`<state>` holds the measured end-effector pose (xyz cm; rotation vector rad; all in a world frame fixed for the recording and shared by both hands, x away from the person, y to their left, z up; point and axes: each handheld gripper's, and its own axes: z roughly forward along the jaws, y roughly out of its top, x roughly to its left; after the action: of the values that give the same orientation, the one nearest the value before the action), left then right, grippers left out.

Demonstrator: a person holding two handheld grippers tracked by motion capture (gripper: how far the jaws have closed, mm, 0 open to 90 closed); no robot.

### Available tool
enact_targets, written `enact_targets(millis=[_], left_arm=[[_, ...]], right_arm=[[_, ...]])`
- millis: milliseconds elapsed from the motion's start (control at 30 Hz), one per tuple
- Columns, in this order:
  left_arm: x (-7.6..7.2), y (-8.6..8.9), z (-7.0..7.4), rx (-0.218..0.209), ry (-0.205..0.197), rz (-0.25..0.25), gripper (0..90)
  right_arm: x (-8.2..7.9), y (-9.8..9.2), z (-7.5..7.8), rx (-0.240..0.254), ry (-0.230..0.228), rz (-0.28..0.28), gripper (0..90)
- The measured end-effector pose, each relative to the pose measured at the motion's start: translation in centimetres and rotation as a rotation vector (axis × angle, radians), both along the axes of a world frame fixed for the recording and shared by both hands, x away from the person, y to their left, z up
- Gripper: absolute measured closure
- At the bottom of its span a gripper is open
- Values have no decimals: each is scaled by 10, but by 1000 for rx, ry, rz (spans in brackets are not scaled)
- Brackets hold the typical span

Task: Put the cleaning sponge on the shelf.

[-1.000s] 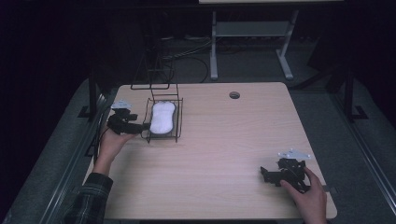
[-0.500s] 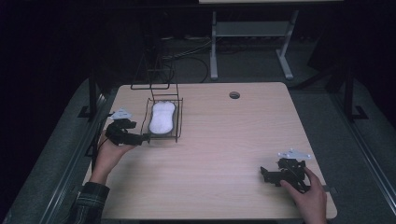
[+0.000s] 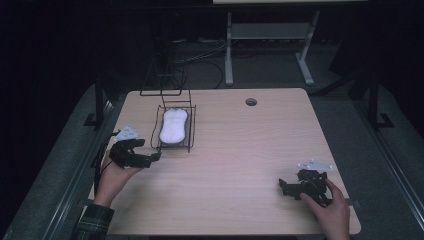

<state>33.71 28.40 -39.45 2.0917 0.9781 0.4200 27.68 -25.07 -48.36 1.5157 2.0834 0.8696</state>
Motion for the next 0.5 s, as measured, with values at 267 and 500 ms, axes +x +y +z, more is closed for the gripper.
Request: enact_targets(millis=[267, 500], left_arm=[[-19, -2, -15, 16, 21, -24, 143], [-31, -5, -25, 39, 18, -35, 145]], right_arm=[[0, 0, 0, 0, 0, 0, 0], [0, 0, 0, 0, 0, 0, 0]])
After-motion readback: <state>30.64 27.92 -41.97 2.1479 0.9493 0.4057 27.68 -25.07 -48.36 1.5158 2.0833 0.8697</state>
